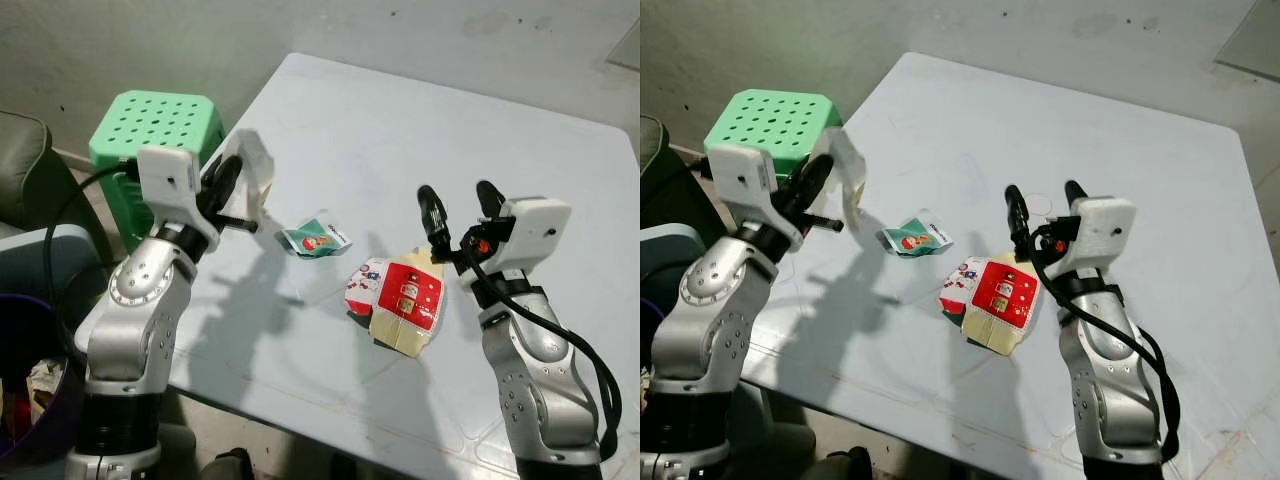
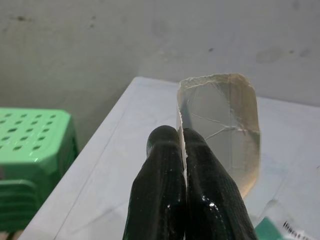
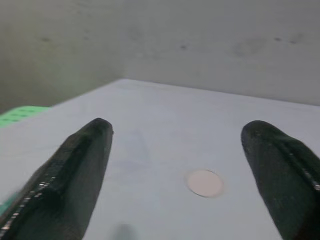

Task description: Picking trash to rubbish bin

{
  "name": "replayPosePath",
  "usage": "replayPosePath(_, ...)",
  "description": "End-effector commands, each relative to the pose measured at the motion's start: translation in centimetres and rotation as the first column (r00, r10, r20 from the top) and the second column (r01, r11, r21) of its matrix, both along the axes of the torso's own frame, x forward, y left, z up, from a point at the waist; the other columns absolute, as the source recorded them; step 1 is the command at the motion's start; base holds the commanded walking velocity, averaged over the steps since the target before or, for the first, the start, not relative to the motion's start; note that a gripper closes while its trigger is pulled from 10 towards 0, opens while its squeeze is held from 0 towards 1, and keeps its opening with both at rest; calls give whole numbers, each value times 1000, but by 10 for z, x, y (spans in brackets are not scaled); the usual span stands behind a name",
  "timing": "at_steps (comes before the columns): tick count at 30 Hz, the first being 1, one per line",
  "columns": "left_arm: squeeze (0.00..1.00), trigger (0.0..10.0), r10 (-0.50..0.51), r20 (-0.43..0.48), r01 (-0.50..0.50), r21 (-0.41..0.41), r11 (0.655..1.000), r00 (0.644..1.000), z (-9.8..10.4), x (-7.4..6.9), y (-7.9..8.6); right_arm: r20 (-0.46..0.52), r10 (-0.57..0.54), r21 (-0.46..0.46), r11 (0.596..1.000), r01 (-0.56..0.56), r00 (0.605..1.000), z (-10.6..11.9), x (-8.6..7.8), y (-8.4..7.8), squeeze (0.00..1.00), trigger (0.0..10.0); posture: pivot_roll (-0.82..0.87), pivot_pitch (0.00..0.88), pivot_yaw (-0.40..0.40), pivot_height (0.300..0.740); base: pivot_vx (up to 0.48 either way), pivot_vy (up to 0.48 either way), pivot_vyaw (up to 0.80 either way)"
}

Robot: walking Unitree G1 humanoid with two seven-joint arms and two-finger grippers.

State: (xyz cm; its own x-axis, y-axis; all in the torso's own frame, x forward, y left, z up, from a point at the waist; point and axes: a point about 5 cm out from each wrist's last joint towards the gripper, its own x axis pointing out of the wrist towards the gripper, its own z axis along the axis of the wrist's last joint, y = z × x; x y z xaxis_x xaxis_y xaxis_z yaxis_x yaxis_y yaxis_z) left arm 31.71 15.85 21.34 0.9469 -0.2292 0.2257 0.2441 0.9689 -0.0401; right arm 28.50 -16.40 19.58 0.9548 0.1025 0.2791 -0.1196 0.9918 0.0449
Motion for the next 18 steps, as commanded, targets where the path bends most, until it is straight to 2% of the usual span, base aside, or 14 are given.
replayPosePath(1, 0, 10000, 38, -3, -38, -3, 999, 999, -1, -4, 1, -53, -71, -35, 997, 69, 996, -9, -1, -10, 0, 10000, -47, 138, -63, 740, 0, 0, 0)
replayPosePath(8, 0, 10000, 92, -11, -92, 2, 996, 996, -12, -11, 5, -118, -163, -76, 985, 155, 979, -27, -7, -15, 0, 10000, -50, 137, -61, 740, 0, 0, 0)
replayPosePath(18, 0, 10000, 98, -43, -99, -10, 995, 994, -20, -20, 11, -147, -167, -84, 984, 156, 975, -33, -14, -15, 0, 10000, -49, 151, -71, 740, 0, 0, 0)
